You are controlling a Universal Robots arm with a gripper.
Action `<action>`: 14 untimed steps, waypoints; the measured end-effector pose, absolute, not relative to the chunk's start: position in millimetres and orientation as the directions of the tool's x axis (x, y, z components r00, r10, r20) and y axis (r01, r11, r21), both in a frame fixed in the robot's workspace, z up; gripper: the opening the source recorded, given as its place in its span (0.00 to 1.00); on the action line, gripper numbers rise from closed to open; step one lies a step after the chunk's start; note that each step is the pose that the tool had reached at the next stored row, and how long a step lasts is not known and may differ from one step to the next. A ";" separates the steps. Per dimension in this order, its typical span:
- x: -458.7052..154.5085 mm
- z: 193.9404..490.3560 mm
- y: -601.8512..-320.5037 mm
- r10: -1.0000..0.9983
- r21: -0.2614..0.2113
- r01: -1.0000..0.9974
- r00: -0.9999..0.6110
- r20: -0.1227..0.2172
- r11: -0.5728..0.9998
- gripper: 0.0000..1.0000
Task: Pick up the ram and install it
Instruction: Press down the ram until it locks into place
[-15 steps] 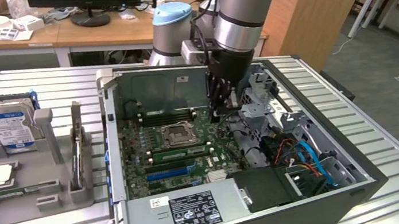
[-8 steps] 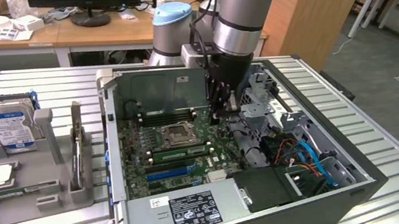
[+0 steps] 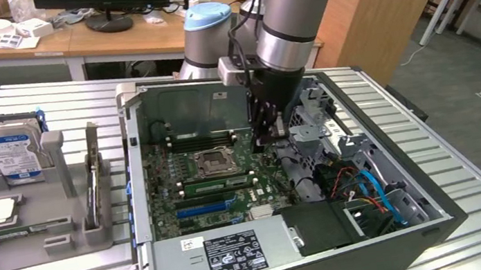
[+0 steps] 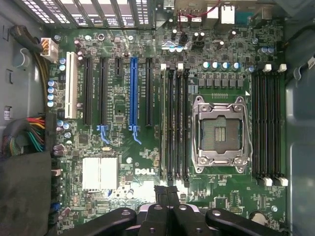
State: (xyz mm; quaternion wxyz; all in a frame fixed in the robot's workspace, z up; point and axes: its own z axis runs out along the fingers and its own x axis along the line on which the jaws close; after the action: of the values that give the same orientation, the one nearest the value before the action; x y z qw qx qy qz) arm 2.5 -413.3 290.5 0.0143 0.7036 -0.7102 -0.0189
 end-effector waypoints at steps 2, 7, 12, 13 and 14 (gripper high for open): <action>2.5 289.4 -413.3 -1.000 0.047 -0.999 -0.010 -0.006 0.009 0.11; 2.6 284.9 -413.3 -1.000 0.047 -0.999 -0.010 -0.006 0.009 0.11; 2.6 280.1 -413.2 -1.000 0.047 -0.999 -0.010 -0.006 0.009 0.11; 2.6 279.4 -413.2 -1.000 0.047 -0.999 -0.010 -0.006 0.009 0.11; 2.5 278.8 -413.3 -1.000 0.047 -0.999 -0.010 -0.006 0.009 0.11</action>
State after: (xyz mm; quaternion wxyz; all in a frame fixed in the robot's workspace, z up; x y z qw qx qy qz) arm 2.5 -413.3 278.8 0.0143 0.7036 -0.7102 -0.0189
